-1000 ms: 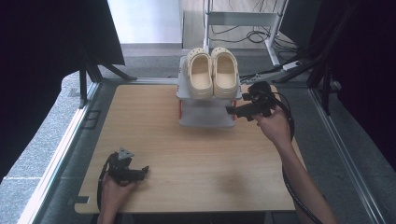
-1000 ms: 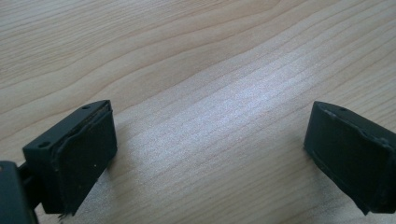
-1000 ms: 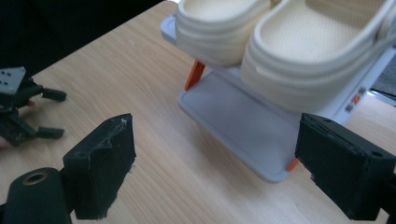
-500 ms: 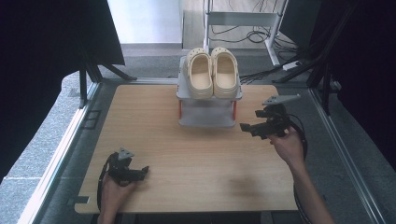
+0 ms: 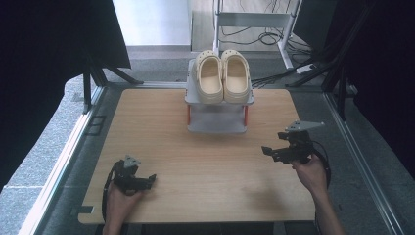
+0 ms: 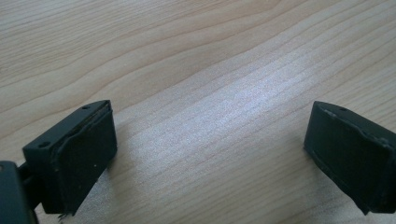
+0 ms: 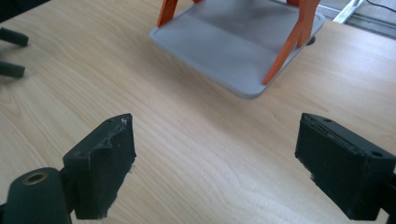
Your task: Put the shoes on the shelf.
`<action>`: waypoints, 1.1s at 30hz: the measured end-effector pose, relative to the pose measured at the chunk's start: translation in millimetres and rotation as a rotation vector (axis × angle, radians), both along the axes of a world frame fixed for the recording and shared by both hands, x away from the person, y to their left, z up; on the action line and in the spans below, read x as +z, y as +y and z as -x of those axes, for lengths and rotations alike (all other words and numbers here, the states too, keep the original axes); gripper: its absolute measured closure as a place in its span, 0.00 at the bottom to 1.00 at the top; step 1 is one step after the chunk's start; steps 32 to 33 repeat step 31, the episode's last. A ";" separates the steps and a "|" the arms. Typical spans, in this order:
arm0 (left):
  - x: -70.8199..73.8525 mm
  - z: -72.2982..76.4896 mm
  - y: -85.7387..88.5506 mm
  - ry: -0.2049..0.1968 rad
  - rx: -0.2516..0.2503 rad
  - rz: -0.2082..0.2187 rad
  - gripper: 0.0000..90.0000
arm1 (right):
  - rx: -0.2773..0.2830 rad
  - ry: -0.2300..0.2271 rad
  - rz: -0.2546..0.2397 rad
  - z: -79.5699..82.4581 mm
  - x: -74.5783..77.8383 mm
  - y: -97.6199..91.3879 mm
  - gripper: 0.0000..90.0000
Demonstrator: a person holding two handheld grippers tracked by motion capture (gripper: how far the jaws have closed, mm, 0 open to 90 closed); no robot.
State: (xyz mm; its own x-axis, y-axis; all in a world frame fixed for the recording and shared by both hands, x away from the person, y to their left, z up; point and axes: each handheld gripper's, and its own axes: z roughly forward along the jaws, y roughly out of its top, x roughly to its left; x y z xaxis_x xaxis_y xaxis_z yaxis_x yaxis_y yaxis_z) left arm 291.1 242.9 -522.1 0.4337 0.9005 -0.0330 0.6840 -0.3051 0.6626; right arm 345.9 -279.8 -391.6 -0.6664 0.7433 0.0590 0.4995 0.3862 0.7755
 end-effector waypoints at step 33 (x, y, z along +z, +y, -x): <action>-0.1 0.7 -2.8 0.000 0.010 -0.001 0.02 | -0.081 0.036 0.100 14.4 -126.3 8.3 0.13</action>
